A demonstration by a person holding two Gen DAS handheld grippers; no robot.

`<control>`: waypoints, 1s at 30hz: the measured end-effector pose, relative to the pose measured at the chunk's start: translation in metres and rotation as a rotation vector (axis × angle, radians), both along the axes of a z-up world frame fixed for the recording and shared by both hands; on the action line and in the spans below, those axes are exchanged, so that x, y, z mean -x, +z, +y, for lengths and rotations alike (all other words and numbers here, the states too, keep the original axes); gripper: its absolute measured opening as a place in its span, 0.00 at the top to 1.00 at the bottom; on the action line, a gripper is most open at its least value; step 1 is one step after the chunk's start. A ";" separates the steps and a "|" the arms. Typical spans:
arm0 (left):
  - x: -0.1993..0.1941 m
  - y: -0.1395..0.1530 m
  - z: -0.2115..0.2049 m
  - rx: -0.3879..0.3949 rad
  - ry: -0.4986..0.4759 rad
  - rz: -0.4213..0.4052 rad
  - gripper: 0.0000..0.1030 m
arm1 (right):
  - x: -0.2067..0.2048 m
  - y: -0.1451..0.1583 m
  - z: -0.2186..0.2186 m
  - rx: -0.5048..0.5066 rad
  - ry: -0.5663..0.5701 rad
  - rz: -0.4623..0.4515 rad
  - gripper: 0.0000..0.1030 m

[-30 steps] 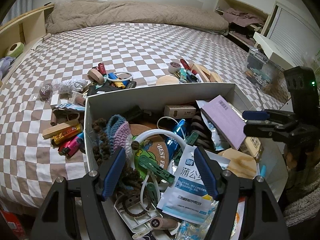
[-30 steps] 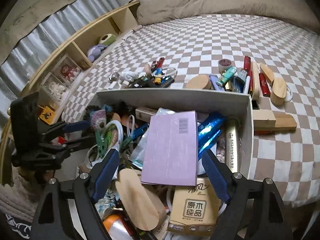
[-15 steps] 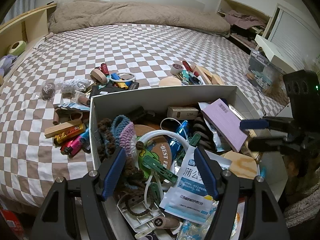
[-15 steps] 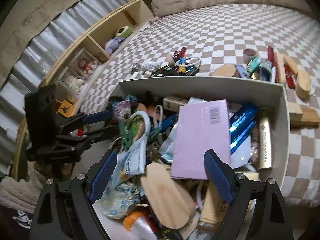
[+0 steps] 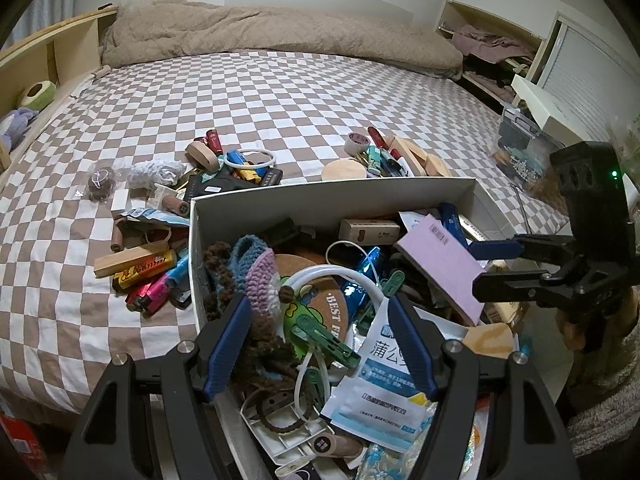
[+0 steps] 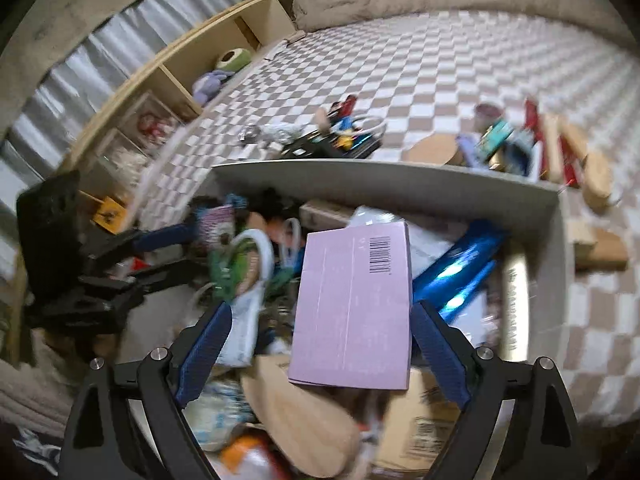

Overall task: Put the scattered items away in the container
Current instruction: 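Release the green clothespin with the left tool while the right tool drops the lilac card into the box, then move both tools back from the box toward the items on the bed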

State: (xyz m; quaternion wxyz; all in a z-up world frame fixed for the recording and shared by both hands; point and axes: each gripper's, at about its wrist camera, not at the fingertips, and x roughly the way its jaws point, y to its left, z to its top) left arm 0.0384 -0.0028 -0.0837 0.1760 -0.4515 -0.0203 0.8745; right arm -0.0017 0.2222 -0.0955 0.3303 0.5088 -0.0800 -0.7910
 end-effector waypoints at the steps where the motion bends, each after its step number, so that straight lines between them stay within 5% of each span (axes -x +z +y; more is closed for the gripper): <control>1: 0.000 0.000 0.000 0.000 0.001 0.001 0.31 | 0.000 -0.001 -0.001 0.010 0.003 -0.007 0.12; 5: -0.002 0.001 -0.003 -0.001 0.003 0.003 0.31 | -0.004 -0.002 -0.006 0.089 0.046 -0.077 0.12; 9: -0.002 0.002 -0.005 -0.002 0.007 0.007 0.31 | -0.007 0.013 -0.004 0.073 0.018 -0.009 0.12; 19: -0.002 0.004 -0.003 0.012 0.008 0.018 0.31 | -0.001 0.007 -0.014 0.162 0.034 -0.092 0.12; 24: -0.003 0.010 -0.004 -0.012 0.021 0.059 0.01 | -0.004 0.008 -0.012 0.139 0.009 -0.054 0.12; 28: -0.002 0.015 -0.006 -0.013 0.042 0.080 0.00 | -0.010 0.017 -0.009 0.083 -0.005 0.050 0.12; 30: -0.003 0.016 -0.005 -0.007 0.043 0.091 0.00 | -0.014 0.021 -0.008 0.063 -0.008 0.097 0.03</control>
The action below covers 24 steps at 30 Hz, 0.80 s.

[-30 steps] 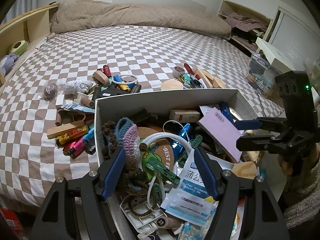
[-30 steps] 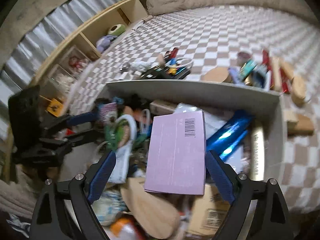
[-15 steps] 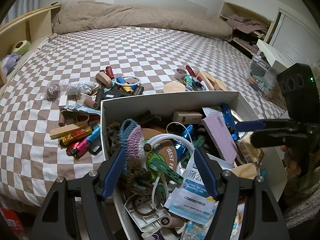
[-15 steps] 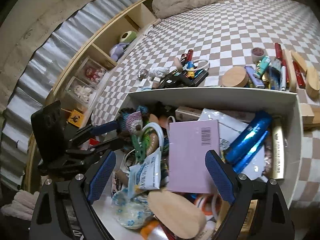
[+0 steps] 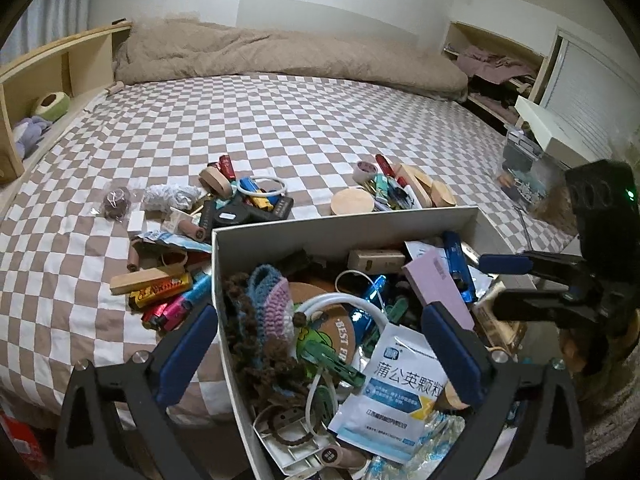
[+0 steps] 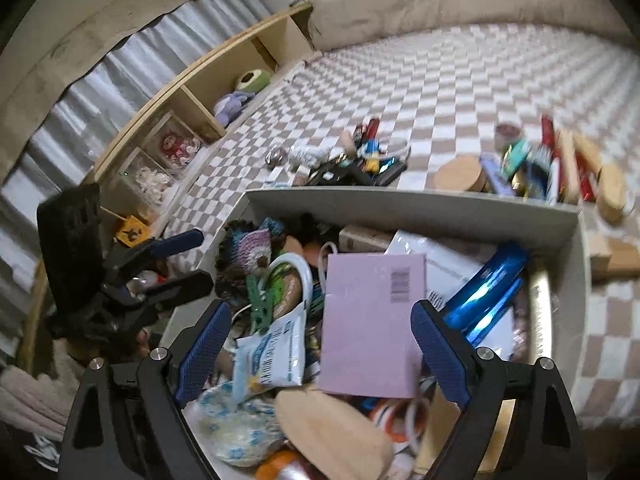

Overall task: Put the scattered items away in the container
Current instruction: 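Move both tools back from the box toward the items on the bed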

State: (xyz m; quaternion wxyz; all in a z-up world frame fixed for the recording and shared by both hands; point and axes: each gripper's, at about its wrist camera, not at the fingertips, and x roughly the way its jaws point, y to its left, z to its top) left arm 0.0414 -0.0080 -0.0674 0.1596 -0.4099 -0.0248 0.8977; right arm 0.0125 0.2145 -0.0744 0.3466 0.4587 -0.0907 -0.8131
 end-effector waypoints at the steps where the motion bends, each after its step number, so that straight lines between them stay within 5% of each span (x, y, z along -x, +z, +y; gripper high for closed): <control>1: -0.001 0.001 0.000 0.004 -0.002 0.008 0.00 | -0.002 0.002 0.000 -0.008 -0.004 0.025 0.00; 6: -0.003 0.005 0.003 0.013 -0.003 0.030 0.00 | -0.007 0.009 0.005 -0.033 -0.032 0.115 0.00; 24: -0.007 0.036 0.012 0.015 -0.008 0.127 0.00 | -0.014 0.035 0.023 -0.028 -0.092 0.224 0.00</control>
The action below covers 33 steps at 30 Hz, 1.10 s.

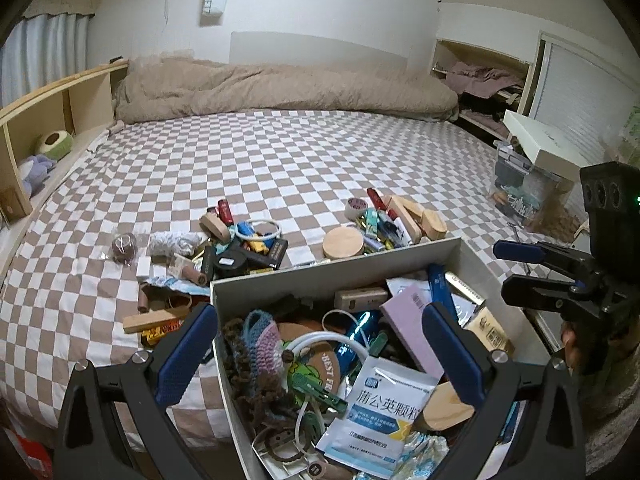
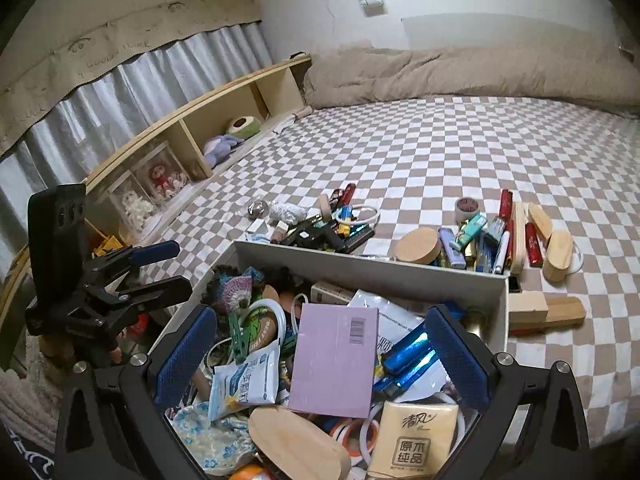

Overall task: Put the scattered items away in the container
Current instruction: 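Move both tools back from the box toward the items on the bed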

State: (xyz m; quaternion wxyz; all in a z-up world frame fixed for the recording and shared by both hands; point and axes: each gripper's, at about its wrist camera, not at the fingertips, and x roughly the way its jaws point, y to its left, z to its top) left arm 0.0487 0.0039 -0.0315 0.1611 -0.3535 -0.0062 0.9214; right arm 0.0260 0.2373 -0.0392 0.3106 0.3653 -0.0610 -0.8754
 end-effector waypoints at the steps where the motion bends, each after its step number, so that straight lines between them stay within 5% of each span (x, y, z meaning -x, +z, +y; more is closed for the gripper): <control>1: 0.000 0.003 0.000 0.001 0.002 0.008 0.00 | 0.000 0.003 0.001 -0.003 -0.001 0.011 0.00; 20: 0.015 0.063 -0.037 0.010 0.120 0.172 0.00 | 0.014 0.067 0.025 -0.027 -0.077 0.210 0.00; 33: 0.042 0.057 -0.099 -0.058 0.250 0.165 0.00 | 0.053 0.066 0.062 -0.070 -0.238 0.257 0.00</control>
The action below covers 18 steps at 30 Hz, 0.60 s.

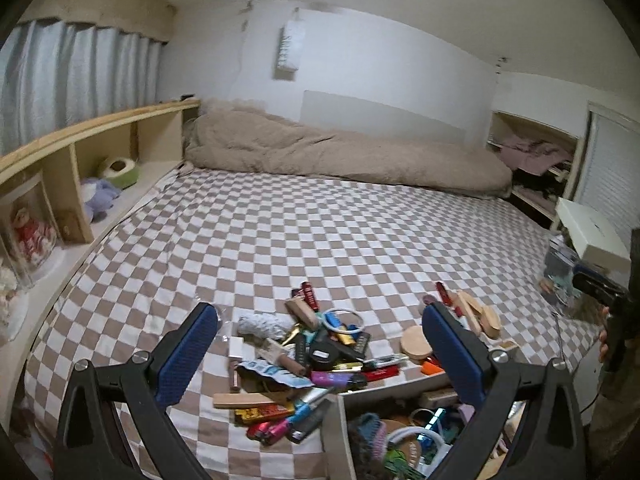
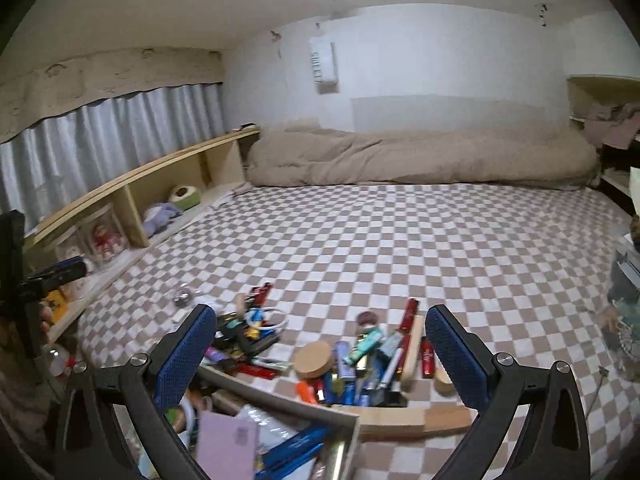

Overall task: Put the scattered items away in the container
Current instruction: 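Move both tools back from the box toward the items on the bed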

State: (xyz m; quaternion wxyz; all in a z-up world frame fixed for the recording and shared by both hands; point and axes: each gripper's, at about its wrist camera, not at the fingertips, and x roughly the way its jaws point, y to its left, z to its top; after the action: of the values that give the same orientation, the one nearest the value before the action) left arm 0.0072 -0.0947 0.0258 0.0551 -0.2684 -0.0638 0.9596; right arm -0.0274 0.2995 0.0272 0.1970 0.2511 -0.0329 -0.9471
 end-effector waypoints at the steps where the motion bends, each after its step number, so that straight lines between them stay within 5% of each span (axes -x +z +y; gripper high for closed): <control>1: 0.004 -0.003 -0.005 -0.009 0.012 -0.006 0.00 | 0.003 -0.003 0.003 0.002 -0.017 0.000 0.00; 18: 0.073 -0.097 -0.081 -0.073 0.165 -0.177 0.00 | 0.054 -0.091 0.057 -0.066 -0.304 -0.047 0.00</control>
State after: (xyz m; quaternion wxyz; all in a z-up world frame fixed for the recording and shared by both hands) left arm -0.0657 -0.1754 -0.0715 -0.0205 -0.3436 -0.1250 0.9305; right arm -0.0819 0.3566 -0.0635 0.0424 0.2718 -0.0440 -0.9604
